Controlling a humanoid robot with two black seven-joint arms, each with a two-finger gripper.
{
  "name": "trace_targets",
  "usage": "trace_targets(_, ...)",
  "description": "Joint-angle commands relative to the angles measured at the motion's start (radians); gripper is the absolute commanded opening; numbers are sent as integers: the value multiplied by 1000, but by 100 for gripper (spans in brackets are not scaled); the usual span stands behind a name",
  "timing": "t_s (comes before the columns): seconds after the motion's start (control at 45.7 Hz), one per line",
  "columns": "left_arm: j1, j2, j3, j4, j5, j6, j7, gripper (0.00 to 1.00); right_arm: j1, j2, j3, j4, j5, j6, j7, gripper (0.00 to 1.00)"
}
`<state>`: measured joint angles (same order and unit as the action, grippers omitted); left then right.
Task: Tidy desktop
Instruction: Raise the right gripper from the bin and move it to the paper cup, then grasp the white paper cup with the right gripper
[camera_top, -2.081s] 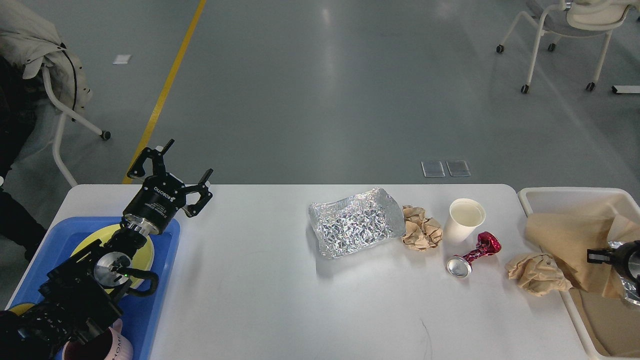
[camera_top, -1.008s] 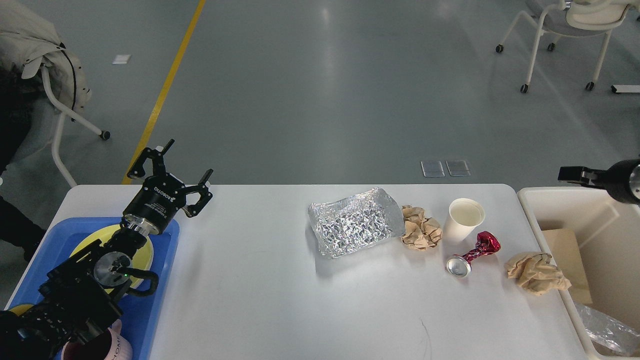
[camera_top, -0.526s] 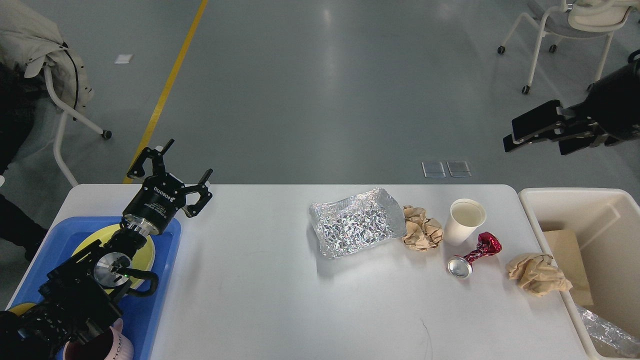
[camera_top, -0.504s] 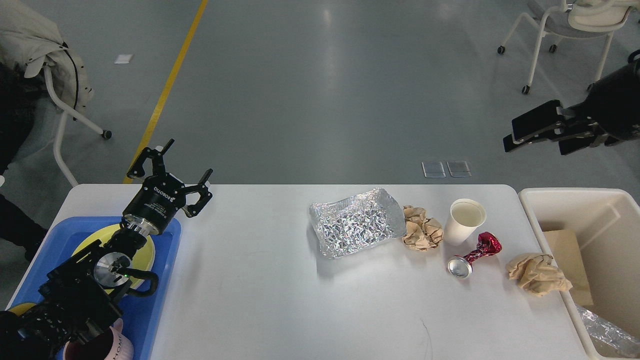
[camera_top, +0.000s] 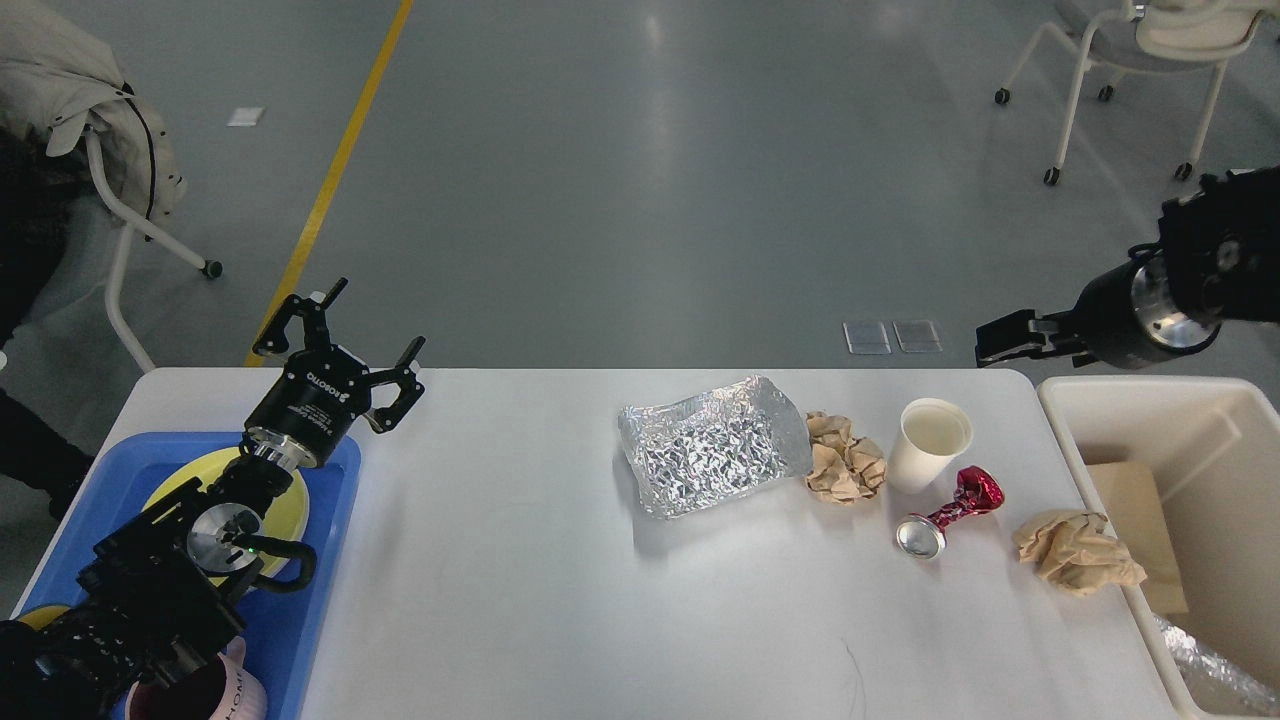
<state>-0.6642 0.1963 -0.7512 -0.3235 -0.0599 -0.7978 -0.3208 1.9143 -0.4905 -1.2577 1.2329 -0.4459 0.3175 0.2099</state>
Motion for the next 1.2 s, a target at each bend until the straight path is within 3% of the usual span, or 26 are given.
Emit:
trace_targets(0.0, 0, 0, 1, 0, 0, -1, 0, 100, -266, 96, 50, -222, 104, -93, -6, 100)
trace_targets(0.219, 0, 0, 1, 0, 0, 0, 0, 100, -494, 181, 81, -427, 130, -166, -60, 100)
trace_targets(0.372, 0, 0, 1, 0, 0, 0, 0, 100, -607, 197, 130, -523, 128, -207, -127, 100)
trace_targets(0.591, 0, 0, 0, 0, 0, -1, 0, 100, -670, 207, 195, -561, 128, -213, -135, 97)
trace_targets(0.745, 0, 0, 1, 0, 0, 0, 0, 100, -690, 208, 233, -560, 128, -213, -135, 68)
trace_targets(0.832, 0, 0, 1, 0, 0, -1, 0, 100, -692, 210, 235, -556, 127, -221, -135, 41)
trace_targets(0.898, 0, 0, 0, 0, 0, -1, 0, 100, -699, 214, 235, -556, 127, -230, -135, 36)
trace_targets(1.029, 0, 0, 1, 0, 0, 0, 0, 100, -701, 216, 254, -556, 127, -230, -133, 12)
trace_targets(1.117, 0, 0, 1, 0, 0, 0, 0, 100, -704, 214, 277, -553, 127, -228, -135, 0)
trace_targets(1.183, 0, 0, 1, 0, 0, 0, 0, 100, -704, 214, 279, -553, 127, -227, -133, 0)
